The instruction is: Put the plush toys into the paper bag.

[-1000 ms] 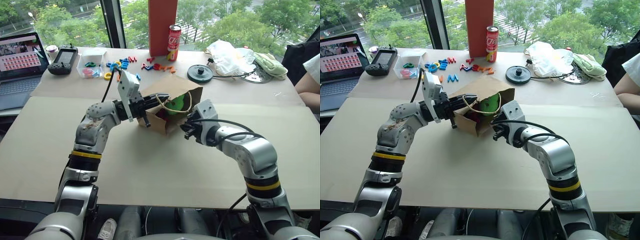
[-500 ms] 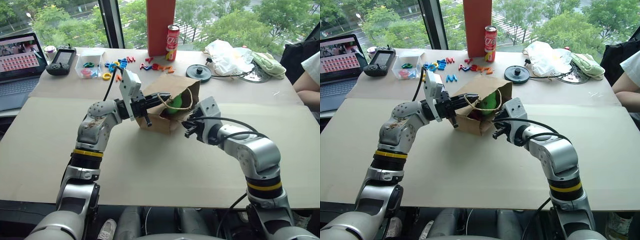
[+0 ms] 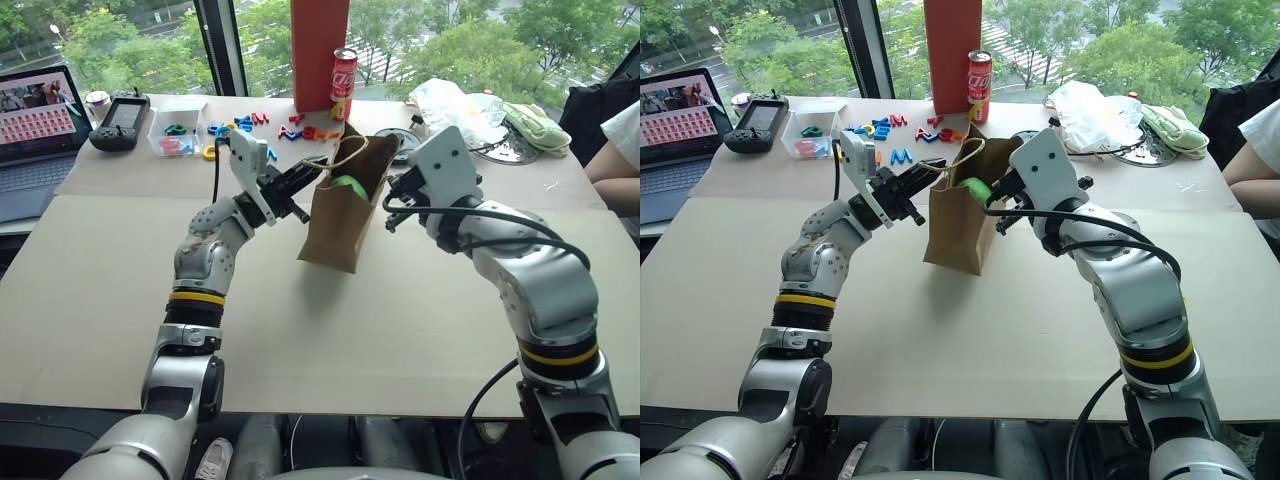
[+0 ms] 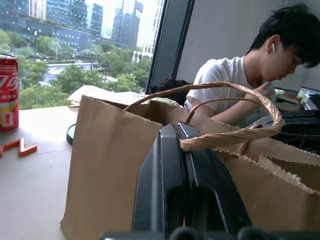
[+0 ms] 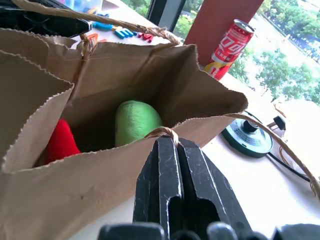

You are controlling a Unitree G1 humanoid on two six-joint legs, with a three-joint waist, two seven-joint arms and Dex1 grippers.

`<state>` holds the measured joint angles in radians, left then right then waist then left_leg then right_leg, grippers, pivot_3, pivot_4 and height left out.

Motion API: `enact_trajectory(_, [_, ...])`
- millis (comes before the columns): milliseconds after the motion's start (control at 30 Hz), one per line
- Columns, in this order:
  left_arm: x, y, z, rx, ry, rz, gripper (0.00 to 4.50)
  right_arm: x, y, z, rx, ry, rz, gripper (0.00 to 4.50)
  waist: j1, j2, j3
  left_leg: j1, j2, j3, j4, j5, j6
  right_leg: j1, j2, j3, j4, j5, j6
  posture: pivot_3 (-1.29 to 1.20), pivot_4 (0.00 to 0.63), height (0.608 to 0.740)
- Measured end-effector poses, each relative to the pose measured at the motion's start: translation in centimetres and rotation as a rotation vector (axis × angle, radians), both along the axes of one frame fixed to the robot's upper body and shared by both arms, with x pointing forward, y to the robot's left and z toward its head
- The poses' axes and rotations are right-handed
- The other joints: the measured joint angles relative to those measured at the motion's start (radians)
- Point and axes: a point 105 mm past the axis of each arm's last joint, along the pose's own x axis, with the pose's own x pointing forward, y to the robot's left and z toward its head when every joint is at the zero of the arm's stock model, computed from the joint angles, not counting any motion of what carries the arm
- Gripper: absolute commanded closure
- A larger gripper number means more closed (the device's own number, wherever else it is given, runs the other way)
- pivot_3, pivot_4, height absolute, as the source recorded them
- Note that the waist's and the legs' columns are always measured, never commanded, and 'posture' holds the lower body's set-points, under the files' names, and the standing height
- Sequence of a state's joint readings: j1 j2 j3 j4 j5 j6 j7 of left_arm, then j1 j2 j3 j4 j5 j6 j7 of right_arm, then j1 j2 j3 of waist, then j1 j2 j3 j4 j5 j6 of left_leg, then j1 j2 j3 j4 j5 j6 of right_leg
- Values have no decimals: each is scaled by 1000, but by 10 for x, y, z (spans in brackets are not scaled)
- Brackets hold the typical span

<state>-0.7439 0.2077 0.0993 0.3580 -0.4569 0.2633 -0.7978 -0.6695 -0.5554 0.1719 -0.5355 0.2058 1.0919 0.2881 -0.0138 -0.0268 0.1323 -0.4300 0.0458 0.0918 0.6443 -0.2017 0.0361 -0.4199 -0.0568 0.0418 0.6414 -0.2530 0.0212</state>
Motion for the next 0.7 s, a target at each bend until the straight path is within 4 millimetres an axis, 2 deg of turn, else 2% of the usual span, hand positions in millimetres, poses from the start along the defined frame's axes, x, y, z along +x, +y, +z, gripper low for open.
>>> enact_trajectory(133, [-4, 3, -23, 15, 59, 6, 4500, -2, 2, -11, -19, 58, -5, 4471, 2, 0, 0, 0, 0, 0, 1, 0, 0, 0, 0, 0, 0, 0, 0, 0, 150, 739])
enact_trajectory(267, [-4, 5, -23, 18, 71, 7, 4500, -4, 13, -19, 20, 113, 13, 4471, 2, 0, 0, 0, 0, 0, 1, 0, 0, 0, 0, 0, 0, 0, 0, 0, 150, 739])
enact_trajectory(433, [-8, 8, -14, -18, 98, -25, 3039, -5, 17, -15, 80, 124, 15, 2994, 0, 0, 0, 0, 0, 0, 1, 0, 0, 0, 0, 0, 0, 0, 0, 0, 150, 739])
enact_trajectory(600, [-17, 10, 1, -48, 116, -72, 1373, -6, 7, 10, 151, 77, 25, 1320, 1, 0, 0, 0, 0, -1, 1, 0, 0, 0, 0, -1, 1, 0, 0, 0, 150, 739])
enact_trajectory(633, [-18, 11, 3, -47, 118, -73, 904, -7, 4, 14, 162, 71, 36, 896, 2, 0, 0, 0, 0, -1, 1, 0, 0, 0, 0, -1, 0, 0, 0, 0, 150, 739])
enact_trajectory(700, [-19, 15, 5, -34, 124, -68, 269, -14, -1, 23, 178, 65, 85, 233, 2, 0, 0, 0, 0, -1, 1, 0, 0, 0, 0, -1, 0, 0, 0, 0, 150, 739])
